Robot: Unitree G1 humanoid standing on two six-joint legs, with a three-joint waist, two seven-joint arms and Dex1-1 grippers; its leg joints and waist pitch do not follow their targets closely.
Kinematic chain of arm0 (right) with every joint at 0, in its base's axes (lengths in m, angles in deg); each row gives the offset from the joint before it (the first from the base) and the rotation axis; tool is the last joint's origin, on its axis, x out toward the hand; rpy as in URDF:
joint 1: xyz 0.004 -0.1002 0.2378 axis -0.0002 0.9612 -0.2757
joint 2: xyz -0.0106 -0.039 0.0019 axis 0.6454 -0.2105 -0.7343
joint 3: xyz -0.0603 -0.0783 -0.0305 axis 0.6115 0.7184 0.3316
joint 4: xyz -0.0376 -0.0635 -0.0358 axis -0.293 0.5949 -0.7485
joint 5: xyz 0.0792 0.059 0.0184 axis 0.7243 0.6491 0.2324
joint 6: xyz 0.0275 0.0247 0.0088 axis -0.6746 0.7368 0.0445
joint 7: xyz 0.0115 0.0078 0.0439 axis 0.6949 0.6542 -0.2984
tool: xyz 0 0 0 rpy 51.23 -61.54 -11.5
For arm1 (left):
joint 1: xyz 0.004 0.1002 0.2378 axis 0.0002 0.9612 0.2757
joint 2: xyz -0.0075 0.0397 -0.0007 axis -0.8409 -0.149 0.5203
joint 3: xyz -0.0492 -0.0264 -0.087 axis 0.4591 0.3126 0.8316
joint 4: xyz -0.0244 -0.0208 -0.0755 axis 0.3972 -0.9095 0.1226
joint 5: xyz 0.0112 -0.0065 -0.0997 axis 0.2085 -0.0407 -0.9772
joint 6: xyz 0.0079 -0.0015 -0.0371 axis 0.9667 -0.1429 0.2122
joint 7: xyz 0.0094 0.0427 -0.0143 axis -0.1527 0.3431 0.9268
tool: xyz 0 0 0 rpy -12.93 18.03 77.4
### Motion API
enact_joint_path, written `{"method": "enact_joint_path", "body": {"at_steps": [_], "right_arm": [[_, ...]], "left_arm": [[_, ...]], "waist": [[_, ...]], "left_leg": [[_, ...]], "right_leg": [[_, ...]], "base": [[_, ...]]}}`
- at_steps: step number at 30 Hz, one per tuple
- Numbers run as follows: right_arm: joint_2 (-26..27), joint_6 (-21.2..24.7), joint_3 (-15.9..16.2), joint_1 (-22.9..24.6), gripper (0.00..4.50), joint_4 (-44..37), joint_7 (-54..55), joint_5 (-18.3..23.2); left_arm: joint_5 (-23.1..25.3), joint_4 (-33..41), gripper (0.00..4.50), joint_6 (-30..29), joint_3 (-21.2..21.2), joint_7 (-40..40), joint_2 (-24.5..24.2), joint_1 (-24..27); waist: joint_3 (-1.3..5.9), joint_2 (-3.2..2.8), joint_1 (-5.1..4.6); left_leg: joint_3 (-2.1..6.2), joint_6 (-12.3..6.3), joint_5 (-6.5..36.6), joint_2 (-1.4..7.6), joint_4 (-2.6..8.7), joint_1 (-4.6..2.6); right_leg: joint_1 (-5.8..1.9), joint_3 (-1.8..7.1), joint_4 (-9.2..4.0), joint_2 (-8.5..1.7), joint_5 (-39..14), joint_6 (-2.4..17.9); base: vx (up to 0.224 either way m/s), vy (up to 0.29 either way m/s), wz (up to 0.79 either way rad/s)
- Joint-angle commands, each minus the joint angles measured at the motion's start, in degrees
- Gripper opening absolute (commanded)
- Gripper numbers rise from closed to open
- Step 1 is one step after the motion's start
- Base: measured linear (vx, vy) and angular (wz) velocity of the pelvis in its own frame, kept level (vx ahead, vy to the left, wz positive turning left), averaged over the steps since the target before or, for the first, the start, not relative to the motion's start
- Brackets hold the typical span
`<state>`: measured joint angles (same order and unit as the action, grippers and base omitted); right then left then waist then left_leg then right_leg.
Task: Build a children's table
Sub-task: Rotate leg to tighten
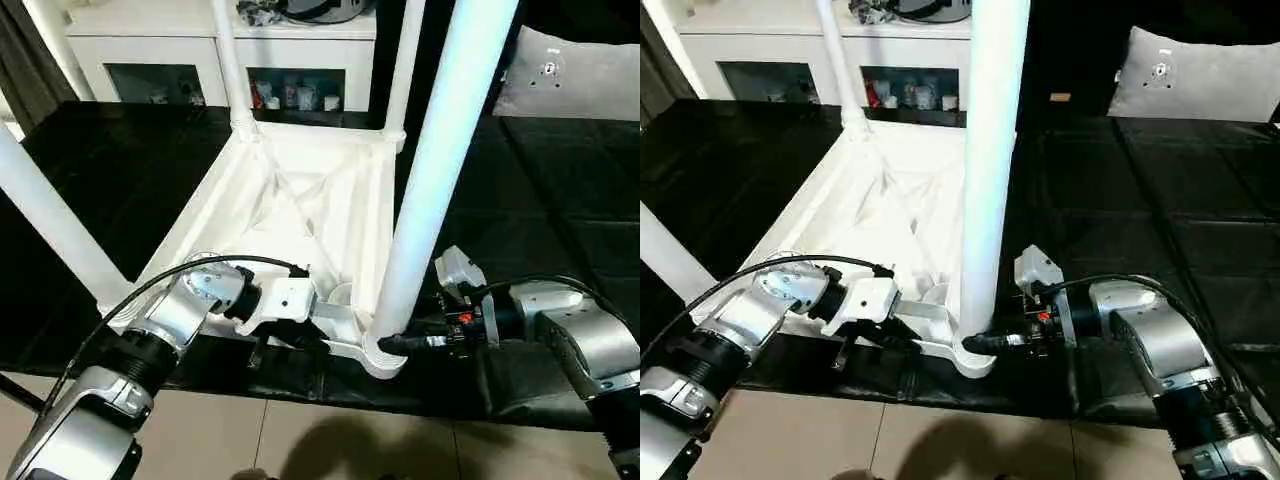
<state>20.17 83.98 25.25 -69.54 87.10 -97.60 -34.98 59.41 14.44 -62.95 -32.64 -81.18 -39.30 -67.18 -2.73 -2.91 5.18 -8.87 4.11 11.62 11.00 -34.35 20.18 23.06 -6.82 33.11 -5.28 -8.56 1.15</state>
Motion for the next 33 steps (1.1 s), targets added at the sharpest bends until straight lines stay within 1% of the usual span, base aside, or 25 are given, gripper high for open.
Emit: {"method": "enact_joint_path", "body": {"at_steps": [1, 4, 5, 6, 7, 8, 9, 10, 11, 12, 13, 14, 15, 16, 17, 19, 20, 23, 24, 25, 26, 28, 29, 30, 33], "right_arm": [[1.52, 1.73, -0.87, 0.37, 2.1, -1.31, 3.01, 1.28], [4.16, 1.96, -2.34, 0.26, 2.07, -0.82, 8.6, 0.43], [7.77, 2.99, -3.23, -0.18, 2.05, -0.55, 16.36, -1.34], [9.26, 3.62, -3.3, -0.52, 2.04, -0.31, 19.62, -2.45], [10.21, 4.09, -3.35, -0.73, 2.02, -0.19, 21.75, -3.17], [12.08, 5.42, -3.78, -1.54, 2.02, 0.72, 25.91, -4.44], [13.99, 6.82, -4.26, -2.38, 2.01, 1.67, 30.19, -5.72], [15.14, 7.71, -4.58, -2.89, 2.0, 2.22, 32.8, -6.46], [16.66, 8.37, -5.02, -3.65, 1.99, 3.19, 36.47, -7.68], [18.06, 8.98, -5.51, -4.25, 1.99, 3.99, 39.48, -8.48], [19.58, 9.42, -5.78, -4.83, 1.99, 4.79, 42.23, -9.23], [20.45, 9.65, -5.91, -5.14, 1.99, 5.21, 43.73, -9.62], [21.83, 9.11, -5.62, -5.58, 1.99, 5.9, 45.6, -10.4], [22.55, 8.7, -5.41, -5.78, 1.99, 6.23, 46.54, -10.86], [23.25, 7.15, -5.13, -5.88, 1.99, 6.63, 46.89, -11.08], [23.88, 4.97, -5.28, -5.71, 2.52, 6.76, 45.96, -10.16], [23.83, 4.53, -5.26, -5.64, 2.52, 6.67, 45.69, -10.05], [22.94, 4.42, -5.82, -4.85, 2.75, 4.9, 44.14, -9.63], [22.13, 4.07, -5.86, -4.47, 2.75, 4.28, 43.06, -9.29], [22.03, 4.02, -5.86, -4.42, 2.98, 4.19, 42.95, -9.25], [21.45, 3.78, -5.84, -4.07, 3.05, 3.69, 41.96, -8.94], [19.51, 2.71, -5.96, -3.03, 3.08, 2.42, 38.86, -8.19], [18.31, 2.23, -6.14, -2.48, 3.23, 1.79, 36.94, -7.59], [16.6, 1.98, -6.54, -1.77, 3.38, 0.79, 33.9, -6.26], [10.88, 1.19, -6.89, -0.04, 3.53, -1.62, 25.31, -3.73]], "left_arm": [[-0.71, 2.26, 0.0, -1.45, -0.75, -1.47, 1.03, -0.11], [-0.67, 2.96, 0.0, -4.64, -0.36, 0.25, 1.83, -0.18], [-0.62, 3.47, 0.0, -8.57, 0.3, 3.15, 3.23, -0.45], [-0.33, 3.79, 0.0, -10.29, 0.52, 4.74, 3.91, -0.57], [-0.13, 4.05, 0.0, -11.46, 0.65, 5.78, 4.34, -0.64], [0.19, 4.13, 0.0, -13.23, 1.01, 7.95, 5.42, -0.88], [0.48, 4.22, 0.0, -14.98, 1.4, 10.18, 6.55, -1.1], [0.73, 4.32, 0.0, -16.04, 1.56, 11.59, 7.25, -1.22], [1.26, 4.26, 0.0, -16.99, 1.7, 13.57, 8.23, -1.46], [1.67, 4.26, 0.0, -18.3, 1.97, 15.6, 9.34, -1.67], [1.9, 4.25, 0.0, -19.95, 2.41, 17.97, 10.82, -1.98], [2.01, 4.26, 0.0, -20.99, 2.7, 19.36, 11.72, -2.15], [2.73, 4.11, 0.0, -22.26, 3.02, 22.18, 13.36, -2.59], [3.2, 4.04, 0.0, -22.86, 3.14, 23.73, 14.24, -2.83], [3.82, 4.02, 0.0, -23.3, 3.17, 25.21, 15.14, -3.06], [4.14, 3.81, 0.0, -23.73, 3.41, 26.63, 16.18, -3.38], [4.13, 3.76, 0.0, -23.77, 3.49, 26.79, 16.31, -3.45], [5.19, 4.08, 0.0, -23.61, 3.37, 26.88, 15.31, -3.43], [5.27, 4.27, 0.0, -23.32, 3.29, 26.41, 14.55, -3.24], [5.29, 4.33, 0.0, -23.34, 3.27, 26.38, 14.45, -3.21], [5.27, 4.36, 0.0, -23.15, 3.33, 26.11, 13.97, -3.08], [5.32, 4.12, 0.0, -21.96, 3.4, 24.89, 12.4, -2.73], [5.24, 3.79, 0.0, -20.72, 3.34, 23.89, 11.5, -2.6], [4.95, 3.37, 0.0, -19.5, 3.38, 22.42, 10.48, -2.53], [4.51, 2.22, 0.0, -16.44, 3.08, 18.32, 7.91, -2.85]], "waist": [[4.0, 0.97, -0.2], [3.79, 0.98, -0.44], [3.73, 0.66, -0.54], [3.54, 0.51, -0.93], [3.36, 0.75, -1.65], [3.27, 0.66, -2.3], [3.19, 0.7, -2.83], [3.12, 0.69, -3.77], [3.04, 0.64, -4.22], [3.11, 0.69, -5.43], [3.13, 0.6, -5.76], [3.18, 0.77, -6.38], [3.21, 0.91, -6.58], [3.27, 0.77, -6.82], [3.28, 0.7, -6.86], [3.42, 0.85, -6.79], [3.48, 0.87, -6.68], [3.85, 0.82, -5.91], [4.0, 0.79, -5.57], [4.08, 0.84, -5.27], [4.2, 0.46, -4.84], [4.38, 0.58, -4.26], [4.45, 0.59, -3.99], [4.45, 0.65, -3.67], [4.32, 0.47, -2.89]], "left_leg": [[-0.2, -3.98, 8.49, 2.05, 3.94, 0.28], [-0.26, -3.54, 9.45, 1.86, 4.01, 0.2], [-0.23, -3.19, 10.22, 1.71, 4.05, 0.18], [-0.07, -2.2, 10.9, 1.49, 4.17, 0.14], [-0.01, -1.4, 12.21, 1.22, 4.21, 0.14], [0.14, -1.09, 13.68, 0.97, 4.14, 0.12], [0.15, -0.75, 13.99, 0.98, 4.14, 0.2], [0.44, -0.31, 15.42, 0.79, 4.03, 0.23], [0.57, -0.23, 16.15, 0.73, 4.02, 0.41], [0.7, -0.29, 17.65, 0.35, 3.64, 0.28], [0.7, -0.49, 17.8, 0.31, 3.53, 0.16], [0.74, -1.19, 17.85, 0.18, 3.43, 0.44], [0.67, -1.44, 17.62, 0.21, 3.43, 0.45], [0.74, -1.84, 17.45, 0.3, 3.45, 0.27], [0.72, -2.08, 17.38, 0.36, 3.48, 0.21], [0.66, -3.14, 16.51, 0.6, 3.71, 0.45], [0.67, -3.37, 16.22, 0.65, 3.73, 0.43], [0.52, -4.36, 12.94, 1.14, 3.88, 0.43], [0.41, -4.81, 11.09, 1.3, 3.86, 0.48], [0.38, -5.25, 9.37, 1.41, 3.85, 0.78], [0.26, -5.49, 8.11, 1.35, 3.69, 0.72], [0.14, -6.34, 6.51, 1.38, 3.57, 0.76], [0.07, -6.93, 5.33, 1.31, 3.51, 0.86], [0.13, -7.31, 4.8, 1.36, 3.52, 0.91], [0.0, -7.77, 5.55, 1.61, 3.57, 0.64]], "right_leg": [[-3.62, 3.03, -3.75, -3.29, -19.03, 9.39], [-3.48, 2.95, -4.11, -3.27, -21.4, 8.6], [-3.44, 2.83, -4.31, -3.31, -23.5, 7.93], [-3.38, 2.61, -4.68, -3.25, -25.87, 6.86], [-3.37, 2.31, -5.15, -3.06, -28.67, 5.63], [-3.4, 2.03, -5.58, -3.08, -31.35, 4.38], [-3.34, 1.99, -5.58, -2.92, -31.86, 4.08], [-3.25, 1.48, -5.89, -2.9, -33.63, 3.43], [-3.39, 1.21, -6.07, -2.9, -34.65, 2.81], [-3.18, 0.67, -6.75, -2.86, -36.43, 1.35], [-3.09, 0.58, -6.94, -2.94, -36.52, 1.28], [-3.25, 0.38, -7.15, -2.9, -36.09, 1.24], [-3.24, 0.43, -7.19, -2.83, -35.81, 1.22], [-3.1, 0.35, -7.18, -2.88, -35.14, 1.66], [-3.06, 0.41, -7.26, -2.87, -34.71, 1.82], [-3.18, 0.84, -6.84, -2.95, -31.73, 3.06], [-3.23, 0.97, -6.73, -2.95, -30.98, 3.37], [-3.33, 1.82, -5.8, -3.1, -24.97, 6.15], [-3.38, 2.16, -5.27, -3.13, -21.42, 7.73], [-3.64, 2.29, -4.73, -3.07, -18.68, 8.86], [-3.68, 2.44, -4.38, -3.18, -16.55, 9.81], [-3.91, 2.61, -4.03, -3.16, -13.08, 10.79], [-4.06, 2.64, -3.83, -3.18, -11.29, 11.17], [-4.21, 2.6, -3.69, -3.17, -10.75, 11.28], [-3.97, 2.67, -3.83, -3.15, -11.9, 11.19]], "base": [[0.0, 0.0, 0.0], [0.0, 0.0, 0.0], [0.0, 0.0, 0.0], [0.0, 0.0, 0.0], [0.0, 0.0, 0.0], [0.0, 0.0, 0.0], [0.0, 0.0, 0.0], [0.0, 0.0, 0.0], [0.0, 0.0, 0.0], [0.0, 0.0, 0.0], [0.0, 0.0, 0.0], [0.0, 0.0, 0.0], [0.0, 0.0, 0.0], [0.0, 0.0, 0.0], [0.0, 0.0, 0.0], [0.0, 0.0, 0.0], [0.0, 0.0, 0.0], [0.0, 0.0, 0.0], [0.0, 0.0, 0.0], [0.0, 0.0, 0.0], [0.0, 0.0, 0.0], [0.0, 0.0, 0.0], [0.0, 0.0, 0.0], [0.0, 0.0, 0.0], [0.0, 0.0, 0.0]]}}
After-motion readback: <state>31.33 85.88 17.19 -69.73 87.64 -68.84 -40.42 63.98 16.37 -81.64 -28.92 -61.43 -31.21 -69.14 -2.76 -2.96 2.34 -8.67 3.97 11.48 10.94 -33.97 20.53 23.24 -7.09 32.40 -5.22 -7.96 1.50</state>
